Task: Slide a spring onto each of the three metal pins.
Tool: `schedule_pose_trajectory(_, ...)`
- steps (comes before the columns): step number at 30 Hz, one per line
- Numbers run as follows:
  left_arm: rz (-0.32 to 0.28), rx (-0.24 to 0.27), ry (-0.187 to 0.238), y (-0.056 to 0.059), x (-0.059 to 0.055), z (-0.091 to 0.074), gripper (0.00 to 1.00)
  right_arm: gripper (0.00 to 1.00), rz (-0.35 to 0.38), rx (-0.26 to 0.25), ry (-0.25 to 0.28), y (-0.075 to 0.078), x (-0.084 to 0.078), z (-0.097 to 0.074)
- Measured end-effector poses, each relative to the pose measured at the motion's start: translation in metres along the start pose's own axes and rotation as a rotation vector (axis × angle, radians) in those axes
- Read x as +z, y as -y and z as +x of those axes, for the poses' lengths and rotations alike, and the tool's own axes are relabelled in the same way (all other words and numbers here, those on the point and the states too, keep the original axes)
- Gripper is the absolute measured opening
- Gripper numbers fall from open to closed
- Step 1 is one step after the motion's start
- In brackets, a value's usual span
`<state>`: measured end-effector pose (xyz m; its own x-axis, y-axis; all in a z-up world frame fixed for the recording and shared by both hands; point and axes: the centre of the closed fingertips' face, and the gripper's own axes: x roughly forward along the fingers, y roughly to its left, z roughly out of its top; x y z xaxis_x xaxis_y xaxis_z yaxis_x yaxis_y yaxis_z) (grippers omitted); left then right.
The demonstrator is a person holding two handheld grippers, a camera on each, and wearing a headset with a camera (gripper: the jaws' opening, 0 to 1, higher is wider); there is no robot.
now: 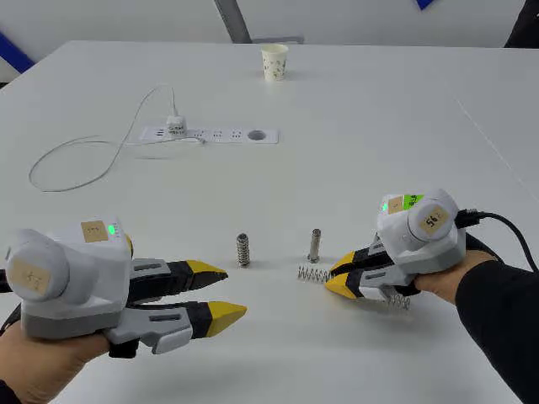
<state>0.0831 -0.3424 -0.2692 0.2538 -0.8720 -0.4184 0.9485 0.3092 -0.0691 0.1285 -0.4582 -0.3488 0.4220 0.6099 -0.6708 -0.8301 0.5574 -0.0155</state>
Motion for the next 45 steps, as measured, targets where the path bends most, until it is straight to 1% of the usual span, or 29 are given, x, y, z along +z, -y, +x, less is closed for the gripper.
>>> schedule_pose_trajectory(8,0.025,-0.025,-0.018,-0.002,0.000,0.017,0.30,0.11,-0.004,0.005,0.001,-0.006,0.003,-0.012)
schedule_pose_trajectory(11,0.034,-0.037,-0.020,-0.001,0.003,0.024,0.30,0.11,-0.013,0.012,0.007,-0.013,0.006,-0.017)
schedule_pose_trajectory(17,0.066,-0.073,-0.028,0.007,0.008,0.035,0.31,0.11,-0.066,0.032,0.015,-0.026,0.017,-0.033)
schedule_pose_trajectory(24,0.090,-0.099,-0.031,0.012,0.012,0.041,0.30,0.11,-0.138,0.064,0.013,-0.041,0.027,-0.046)
schedule_pose_trajectory(28,0.103,-0.110,-0.035,0.015,0.012,0.045,0.30,0.11,-0.165,0.081,0.009,-0.049,0.031,-0.050)
schedule_pose_trajectory(34,0.127,-0.134,-0.039,0.020,0.013,0.053,0.28,0.11,-0.195,0.102,0.006,-0.056,0.037,-0.055)
schedule_pose_trajectory(38,0.146,-0.153,-0.036,0.025,0.016,0.057,0.27,0.11,-0.208,0.111,0.003,-0.059,0.038,-0.056)
schedule_pose_trajectory(45,0.175,-0.180,-0.040,0.033,0.015,0.062,0.22,0.11,-0.225,0.123,0.000,-0.065,0.039,-0.057)
